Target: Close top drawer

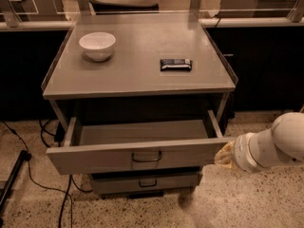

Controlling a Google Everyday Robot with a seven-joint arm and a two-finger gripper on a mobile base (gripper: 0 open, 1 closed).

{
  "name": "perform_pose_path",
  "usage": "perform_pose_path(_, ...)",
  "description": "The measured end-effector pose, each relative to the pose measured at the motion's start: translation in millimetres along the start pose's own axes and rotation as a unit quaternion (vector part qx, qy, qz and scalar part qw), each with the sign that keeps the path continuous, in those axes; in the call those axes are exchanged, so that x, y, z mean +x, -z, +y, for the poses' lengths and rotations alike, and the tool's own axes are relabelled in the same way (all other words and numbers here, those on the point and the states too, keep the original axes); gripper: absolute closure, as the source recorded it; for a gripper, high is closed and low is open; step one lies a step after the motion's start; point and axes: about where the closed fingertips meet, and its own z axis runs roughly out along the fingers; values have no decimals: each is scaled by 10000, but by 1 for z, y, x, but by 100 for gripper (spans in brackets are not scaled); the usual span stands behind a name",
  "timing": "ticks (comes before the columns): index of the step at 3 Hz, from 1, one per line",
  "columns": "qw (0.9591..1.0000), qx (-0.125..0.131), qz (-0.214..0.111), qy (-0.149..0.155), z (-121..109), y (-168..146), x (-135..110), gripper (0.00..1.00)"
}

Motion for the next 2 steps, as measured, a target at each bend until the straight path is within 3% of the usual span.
perform_pose_path(1,9996,-97,-267,82,1,-31,0,100)
perform_pose_path(2,9996,-96,-267,83,1,-31,0,100)
